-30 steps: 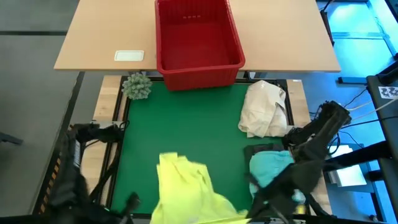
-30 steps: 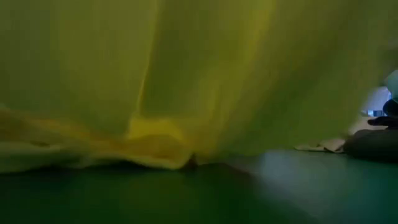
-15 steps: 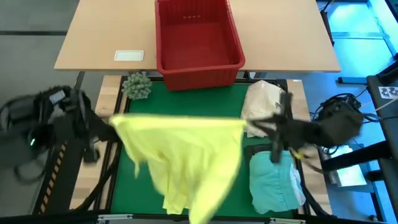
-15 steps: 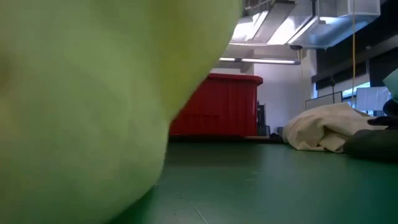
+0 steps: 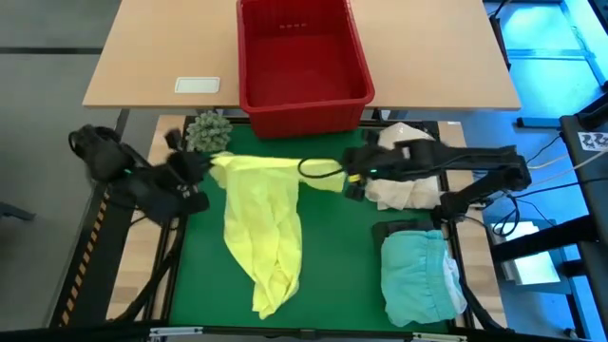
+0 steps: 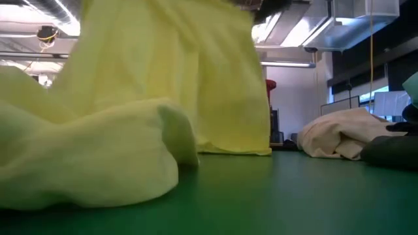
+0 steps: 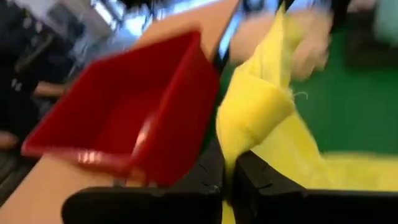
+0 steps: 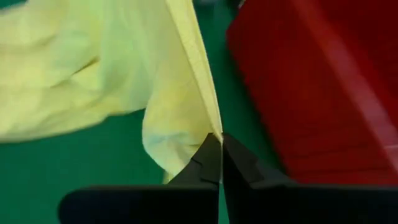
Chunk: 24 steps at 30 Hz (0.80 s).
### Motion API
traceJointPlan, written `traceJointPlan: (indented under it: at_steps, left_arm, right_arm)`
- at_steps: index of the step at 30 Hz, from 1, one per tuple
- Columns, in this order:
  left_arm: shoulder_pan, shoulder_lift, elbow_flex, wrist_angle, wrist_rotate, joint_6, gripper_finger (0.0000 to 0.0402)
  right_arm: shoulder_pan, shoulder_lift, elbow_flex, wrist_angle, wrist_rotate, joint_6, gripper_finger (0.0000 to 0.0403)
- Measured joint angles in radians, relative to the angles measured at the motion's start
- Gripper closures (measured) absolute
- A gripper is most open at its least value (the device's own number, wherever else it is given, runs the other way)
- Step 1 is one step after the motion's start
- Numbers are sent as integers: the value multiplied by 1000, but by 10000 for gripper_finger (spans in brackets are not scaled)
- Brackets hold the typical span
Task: Fold Laundry from Bin
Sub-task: Fold the yellow shirt
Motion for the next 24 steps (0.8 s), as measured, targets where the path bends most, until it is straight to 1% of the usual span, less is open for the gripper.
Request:
traceJointPlan:
  at_steps: [2,3,5,7,10,13,14,16,19,24]
  left_arm:
    - [34,-23,-131,3,44,-51,399]
    - [50,-31,-197,5,67,-74,399]
    - [79,-40,-318,34,104,-111,399]
    - [103,-48,-428,80,116,-127,399]
    - [137,-49,-569,175,116,-102,399]
    - [175,-49,-681,303,102,0,391]
    - [188,-48,-711,338,87,40,387]
    - [217,-48,-756,385,18,87,377]
    - [277,-48,-786,398,-59,130,360]
    - [375,-48,-789,400,-69,198,326]
  right_arm:
    - [-30,1,-99,66,-46,-1,402]
    - [-43,1,-141,96,-49,-2,402]
    - [-69,1,-217,146,-41,3,402]
    - [-95,1,-278,185,-13,9,402]
    - [-132,1,-348,252,15,10,402]
    - [-170,1,-381,297,20,3,402]
    - [-182,1,-389,319,24,-2,400]
    - [-208,1,-400,354,27,-24,396]
    - [-247,1,-400,424,38,-50,386]
    - [-310,1,-399,487,57,-68,364]
